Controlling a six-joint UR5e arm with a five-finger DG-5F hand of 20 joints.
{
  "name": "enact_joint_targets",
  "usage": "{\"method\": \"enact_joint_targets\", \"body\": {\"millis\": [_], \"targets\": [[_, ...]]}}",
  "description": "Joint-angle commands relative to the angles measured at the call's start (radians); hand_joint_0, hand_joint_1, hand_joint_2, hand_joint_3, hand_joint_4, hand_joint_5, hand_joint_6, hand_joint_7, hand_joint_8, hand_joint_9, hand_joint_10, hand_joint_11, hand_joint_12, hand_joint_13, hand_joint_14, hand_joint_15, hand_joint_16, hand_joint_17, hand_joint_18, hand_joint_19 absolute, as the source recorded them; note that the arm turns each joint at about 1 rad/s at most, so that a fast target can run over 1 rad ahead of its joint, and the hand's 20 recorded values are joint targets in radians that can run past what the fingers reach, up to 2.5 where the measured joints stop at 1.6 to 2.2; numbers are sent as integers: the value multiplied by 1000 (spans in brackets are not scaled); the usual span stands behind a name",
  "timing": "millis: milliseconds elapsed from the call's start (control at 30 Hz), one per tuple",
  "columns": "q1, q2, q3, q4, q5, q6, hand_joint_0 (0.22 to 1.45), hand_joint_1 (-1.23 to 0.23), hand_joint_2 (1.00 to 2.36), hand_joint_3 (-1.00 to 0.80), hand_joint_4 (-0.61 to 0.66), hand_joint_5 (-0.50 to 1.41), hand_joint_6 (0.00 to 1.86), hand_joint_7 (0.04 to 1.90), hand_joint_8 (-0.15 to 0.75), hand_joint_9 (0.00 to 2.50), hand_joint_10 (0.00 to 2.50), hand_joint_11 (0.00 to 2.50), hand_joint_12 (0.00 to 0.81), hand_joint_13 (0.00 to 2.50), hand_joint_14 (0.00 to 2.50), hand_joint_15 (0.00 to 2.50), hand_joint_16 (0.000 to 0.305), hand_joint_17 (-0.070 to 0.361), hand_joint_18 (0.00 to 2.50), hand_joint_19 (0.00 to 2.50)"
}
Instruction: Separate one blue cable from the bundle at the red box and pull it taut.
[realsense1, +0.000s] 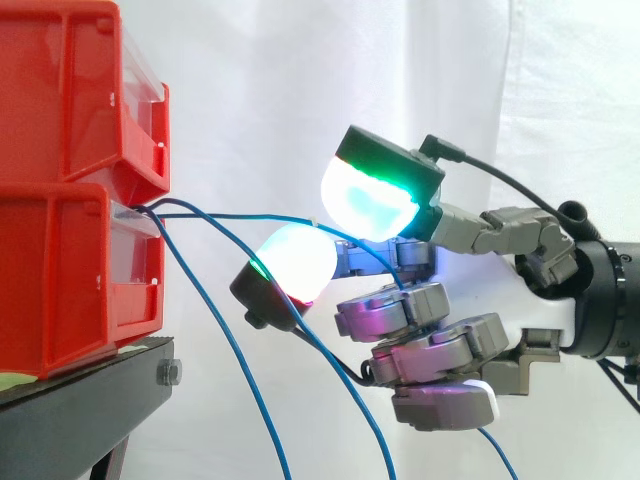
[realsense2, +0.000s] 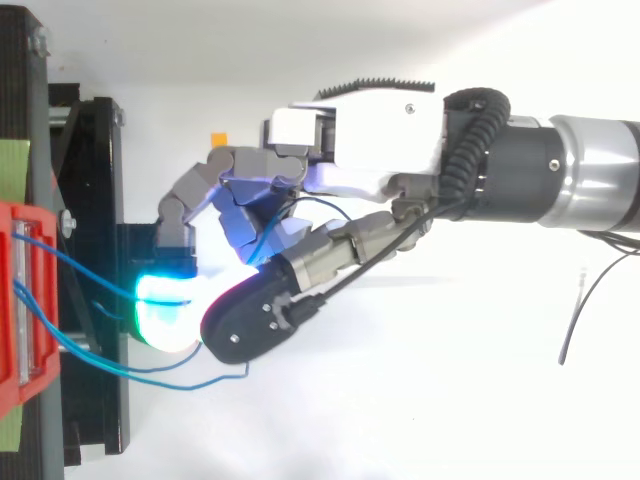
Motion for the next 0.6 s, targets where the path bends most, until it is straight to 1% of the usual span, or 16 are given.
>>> {"method": "enact_joint_targets", "body": {"millis": [0,33,100,133,300,367,433,467,500,567], "targets": [[0,19,-1,-45,-3,-29,584,-441,1000,-500,48,-200,917,701,245,438,2500,1761,412,938,2500,1177,50,112,1233,1074],[0,21,-1,-63,-5,-32,568,-406,1000,-500,58,-199,914,701,257,450,2500,1793,412,946,2500,1165,50,113,1235,1033],[0,21,-1,-66,-5,-32,563,-385,1000,-500,62,-198,911,705,260,465,2500,1785,417,960,2500,1172,50,113,1237,1024],[0,21,1,-66,-5,-32,563,-383,1000,-500,61,-197,908,710,267,473,2500,1801,417,970,2500,1171,51,115,1248,1003],[0,21,1,-65,-3,-34,566,-386,1000,-500,63,-194,900,732,281,510,2500,1843,430,1010,2500,1213,51,115,1289,1053],[-3,19,-1,-65,-3,-29,568,-396,1000,-500,63,-194,900,736,283,509,2500,1888,440,1022,2500,1237,52,116,1297,1054],[-3,19,-1,-63,3,-26,567,-411,1000,-500,69,-199,901,743,302,492,2500,1935,447,1029,2500,1261,53,120,1297,1010],[-5,19,-1,-63,6,-25,566,-414,1000,-500,69,-201,901,740,298,473,2500,1903,453,1030,2500,1281,53,120,1295,986],[-6,19,-1,-62,23,-11,561,-426,1000,-500,74,-203,902,739,302,464,2500,1896,450,1029,2500,1266,54,121,1288,956],[-8,19,-1,-62,41,3,555,-439,1000,-500,75,-205,903,734,308,449,2500,1901,462,1041,2500,1223,56,127,1288,894]]}}
